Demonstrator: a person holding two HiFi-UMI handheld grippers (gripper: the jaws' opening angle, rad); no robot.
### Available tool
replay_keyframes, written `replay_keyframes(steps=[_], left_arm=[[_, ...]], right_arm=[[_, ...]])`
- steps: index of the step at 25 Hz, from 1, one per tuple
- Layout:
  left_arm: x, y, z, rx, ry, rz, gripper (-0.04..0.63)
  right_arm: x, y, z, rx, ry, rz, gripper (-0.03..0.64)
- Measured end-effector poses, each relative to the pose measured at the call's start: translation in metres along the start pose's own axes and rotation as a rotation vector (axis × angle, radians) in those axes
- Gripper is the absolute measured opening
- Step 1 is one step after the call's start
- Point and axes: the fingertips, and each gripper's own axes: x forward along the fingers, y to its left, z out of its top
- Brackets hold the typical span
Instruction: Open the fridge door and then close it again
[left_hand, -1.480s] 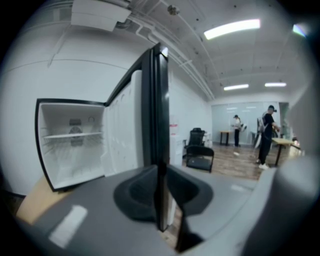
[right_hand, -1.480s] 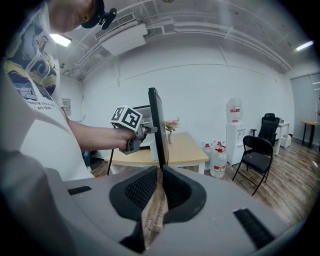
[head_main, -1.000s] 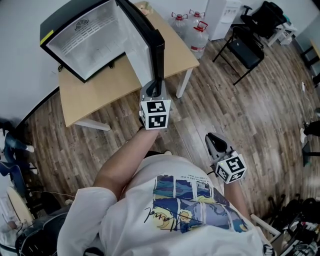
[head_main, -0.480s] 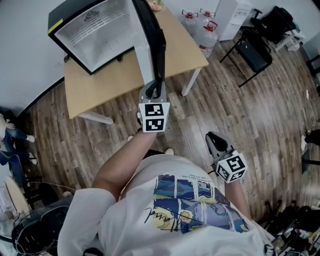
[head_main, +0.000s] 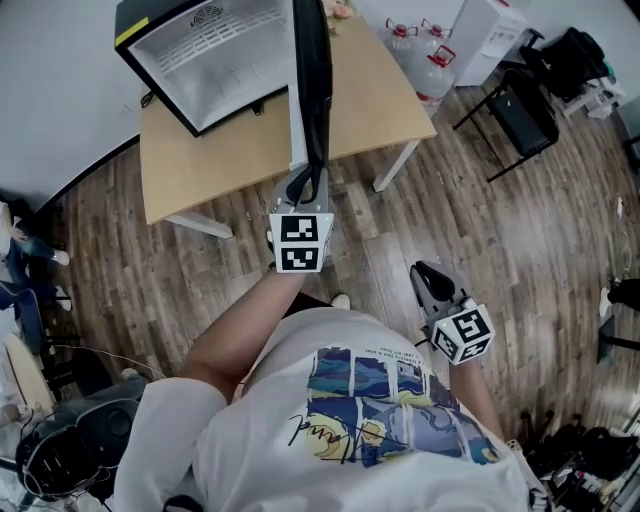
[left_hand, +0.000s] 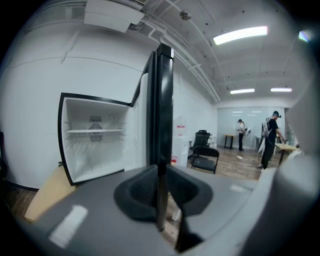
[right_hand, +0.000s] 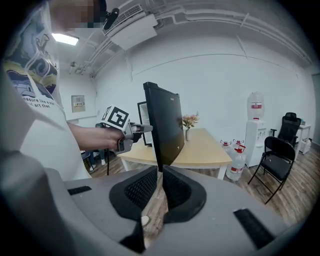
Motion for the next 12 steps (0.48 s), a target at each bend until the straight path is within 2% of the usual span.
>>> replay_keyframes(steps=[12], left_arm=[[-0.021,0.056,-0.009,-0.005,-0.016,-0.001,0.061]], right_arm=[[0.049,0.017,0.024,-0.033,0.015,0.067,0.037]])
